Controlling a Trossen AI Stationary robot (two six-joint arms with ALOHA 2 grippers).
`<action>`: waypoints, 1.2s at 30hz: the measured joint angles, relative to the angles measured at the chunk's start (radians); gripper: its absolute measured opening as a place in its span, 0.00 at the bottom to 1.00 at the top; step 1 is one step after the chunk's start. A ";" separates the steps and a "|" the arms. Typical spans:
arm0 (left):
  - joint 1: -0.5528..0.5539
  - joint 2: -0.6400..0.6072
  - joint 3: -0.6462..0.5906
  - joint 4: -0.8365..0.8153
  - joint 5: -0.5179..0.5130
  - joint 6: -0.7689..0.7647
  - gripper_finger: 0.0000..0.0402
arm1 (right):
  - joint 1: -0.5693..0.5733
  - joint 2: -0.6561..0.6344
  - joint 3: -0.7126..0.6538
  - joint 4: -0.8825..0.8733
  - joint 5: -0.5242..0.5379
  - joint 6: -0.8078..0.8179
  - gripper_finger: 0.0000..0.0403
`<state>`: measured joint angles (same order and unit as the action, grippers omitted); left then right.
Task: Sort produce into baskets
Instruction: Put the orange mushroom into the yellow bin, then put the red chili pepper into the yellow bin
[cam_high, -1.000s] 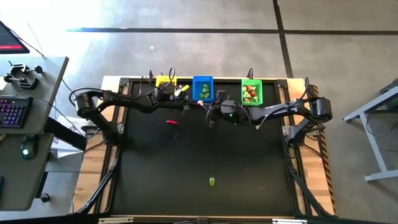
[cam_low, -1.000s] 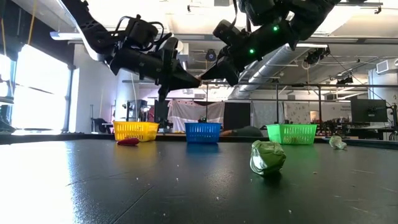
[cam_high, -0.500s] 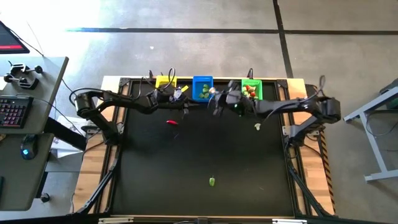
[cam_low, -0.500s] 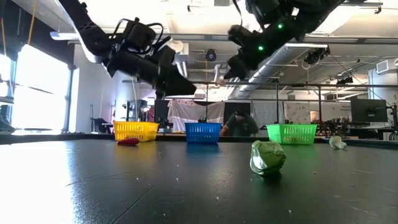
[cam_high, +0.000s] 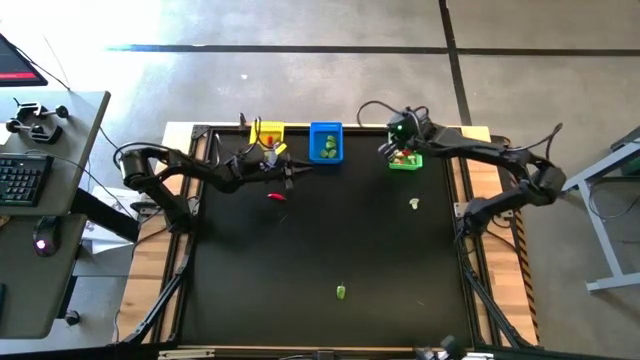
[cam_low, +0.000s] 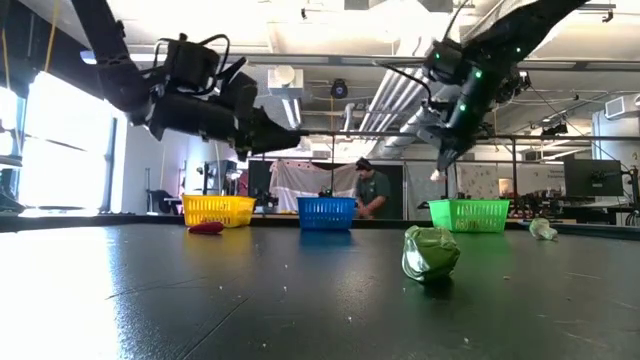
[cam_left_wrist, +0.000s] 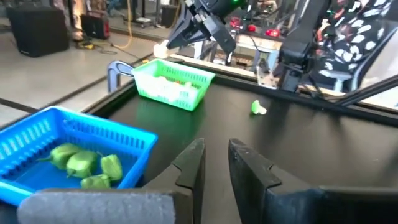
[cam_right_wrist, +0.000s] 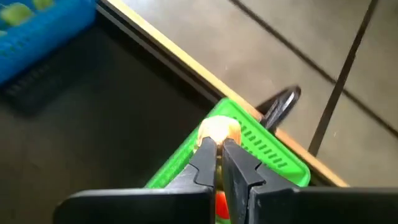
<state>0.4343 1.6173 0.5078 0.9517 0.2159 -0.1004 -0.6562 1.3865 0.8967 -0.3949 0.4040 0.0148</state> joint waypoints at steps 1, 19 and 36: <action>0.000 0.000 -0.010 0.014 -0.009 0.008 0.13 | -0.021 0.000 0.000 -0.007 -0.014 0.005 0.00; -0.030 0.000 -0.047 0.042 -0.019 0.037 0.10 | -0.221 0.084 0.000 -0.217 -0.310 0.156 0.05; -0.031 0.000 -0.047 0.041 -0.018 0.068 0.10 | 0.001 -0.104 0.037 -0.374 -0.231 0.332 0.42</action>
<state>0.4038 1.6173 0.4610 0.9924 0.1978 -0.0322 -0.6556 1.2825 0.9340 -0.7686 0.1731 0.3468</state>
